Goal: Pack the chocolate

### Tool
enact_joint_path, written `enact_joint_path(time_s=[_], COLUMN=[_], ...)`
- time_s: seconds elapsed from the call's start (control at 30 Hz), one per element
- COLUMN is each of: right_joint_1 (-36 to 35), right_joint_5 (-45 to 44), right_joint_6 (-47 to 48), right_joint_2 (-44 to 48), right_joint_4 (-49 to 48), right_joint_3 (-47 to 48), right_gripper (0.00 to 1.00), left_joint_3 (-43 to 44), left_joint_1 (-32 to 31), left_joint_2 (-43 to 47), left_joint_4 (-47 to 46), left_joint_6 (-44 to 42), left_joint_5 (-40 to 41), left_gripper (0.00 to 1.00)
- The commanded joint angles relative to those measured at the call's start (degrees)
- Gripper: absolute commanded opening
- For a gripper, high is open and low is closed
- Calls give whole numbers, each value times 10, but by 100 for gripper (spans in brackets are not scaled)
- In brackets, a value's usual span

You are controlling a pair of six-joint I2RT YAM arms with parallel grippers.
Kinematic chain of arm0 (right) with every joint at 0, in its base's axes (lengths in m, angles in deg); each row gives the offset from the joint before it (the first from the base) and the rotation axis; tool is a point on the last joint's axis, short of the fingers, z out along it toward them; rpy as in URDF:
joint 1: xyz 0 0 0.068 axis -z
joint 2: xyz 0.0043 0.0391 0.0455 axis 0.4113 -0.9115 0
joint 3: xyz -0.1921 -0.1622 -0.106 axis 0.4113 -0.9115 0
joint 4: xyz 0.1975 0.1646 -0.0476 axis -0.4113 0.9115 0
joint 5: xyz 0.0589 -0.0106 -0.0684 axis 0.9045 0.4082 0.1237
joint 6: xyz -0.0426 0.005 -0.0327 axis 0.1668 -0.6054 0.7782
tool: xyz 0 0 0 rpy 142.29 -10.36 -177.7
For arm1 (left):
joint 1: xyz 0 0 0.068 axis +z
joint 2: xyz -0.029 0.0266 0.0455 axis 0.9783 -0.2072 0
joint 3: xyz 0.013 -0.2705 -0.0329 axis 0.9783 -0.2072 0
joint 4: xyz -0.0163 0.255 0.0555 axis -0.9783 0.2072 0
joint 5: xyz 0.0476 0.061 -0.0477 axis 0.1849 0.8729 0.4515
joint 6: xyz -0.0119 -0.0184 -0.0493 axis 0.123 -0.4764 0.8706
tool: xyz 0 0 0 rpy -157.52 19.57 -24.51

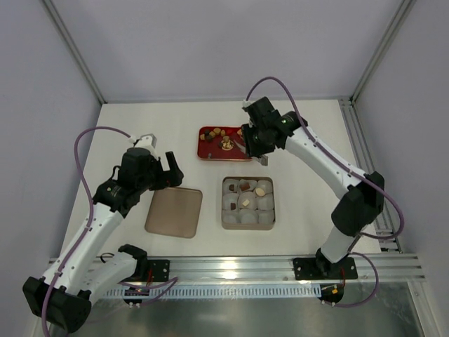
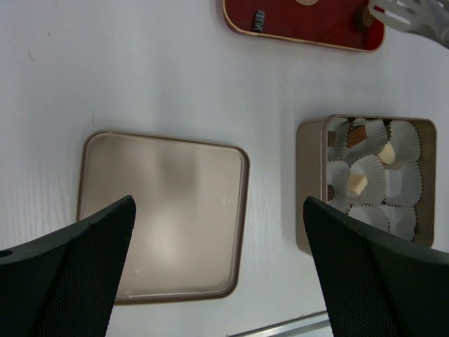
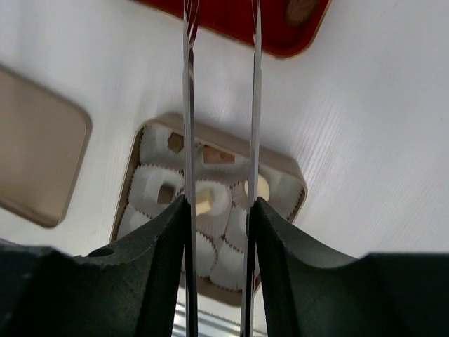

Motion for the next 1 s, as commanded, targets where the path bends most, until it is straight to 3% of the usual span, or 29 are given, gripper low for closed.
enact_joint_path(time_s=[0.0,0.17,0.33,0.97], right_joint_1=[21,34,52,66], right_joint_5=[-15,-53,-71,-44], right_joint_6=[22,26,28,37], right_joint_2=[-63,-184,-232,-278], right_joint_4=[-47,-27,-19,-36], right_joint_3=[82,194,243,240], right_gripper=[43,42,43,43], left_joint_3=[-2,-2,-3,-3], left_joint_1=[1,2,2,2], left_joint_2=[-1,-2,-2,-10], left_joint_4=[-13,-14,-15,-16], left_joint_6=[6,5,5,6], left_joint_5=[-4,-6,-7,-10], left_gripper=[100,100,100,100])
